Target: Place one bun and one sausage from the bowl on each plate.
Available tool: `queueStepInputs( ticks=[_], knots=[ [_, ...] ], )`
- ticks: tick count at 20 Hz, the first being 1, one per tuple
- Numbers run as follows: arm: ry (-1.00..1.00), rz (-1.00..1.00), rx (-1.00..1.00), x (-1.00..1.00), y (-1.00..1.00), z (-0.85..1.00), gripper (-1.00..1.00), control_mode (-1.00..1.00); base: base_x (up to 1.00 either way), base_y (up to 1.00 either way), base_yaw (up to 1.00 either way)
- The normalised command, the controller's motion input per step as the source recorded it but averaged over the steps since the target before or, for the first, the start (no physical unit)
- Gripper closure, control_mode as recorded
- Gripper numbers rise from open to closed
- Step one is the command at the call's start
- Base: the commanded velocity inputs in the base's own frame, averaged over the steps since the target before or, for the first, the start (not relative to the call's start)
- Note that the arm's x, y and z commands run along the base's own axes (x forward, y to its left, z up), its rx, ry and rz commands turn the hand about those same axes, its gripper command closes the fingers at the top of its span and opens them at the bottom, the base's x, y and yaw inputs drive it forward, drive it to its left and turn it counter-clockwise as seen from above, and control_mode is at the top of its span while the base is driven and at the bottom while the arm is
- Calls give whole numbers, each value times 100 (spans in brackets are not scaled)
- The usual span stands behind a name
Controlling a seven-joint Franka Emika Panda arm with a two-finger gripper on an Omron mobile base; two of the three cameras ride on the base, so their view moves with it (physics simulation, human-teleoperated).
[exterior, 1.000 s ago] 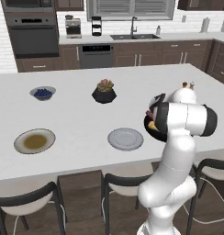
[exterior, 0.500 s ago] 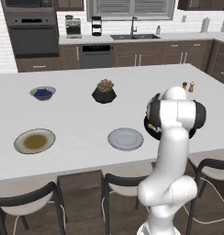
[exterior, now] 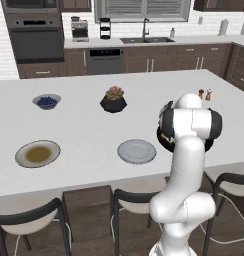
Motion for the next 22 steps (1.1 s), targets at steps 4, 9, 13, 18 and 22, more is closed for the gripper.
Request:
queueStepInputs(
  ticks=[4, 9, 13, 18, 22],
  knots=[
    [-8, 3, 0, -62, 6, 30, 100, -100, 0, 0, 0],
    [-10, 10, -1, -44, 51, 45, 100, -100, 0, 0, 0],
    [-13, 18, -4, -5, 99, 16, 100, -100, 0, 0, 0],
    [-8, 19, -3, 0, 89, 40, 100, -100, 0, 0, 0],
    [-1, 20, -4, 0, 85, 47, 100, -100, 0, 0, 0]
  ],
)
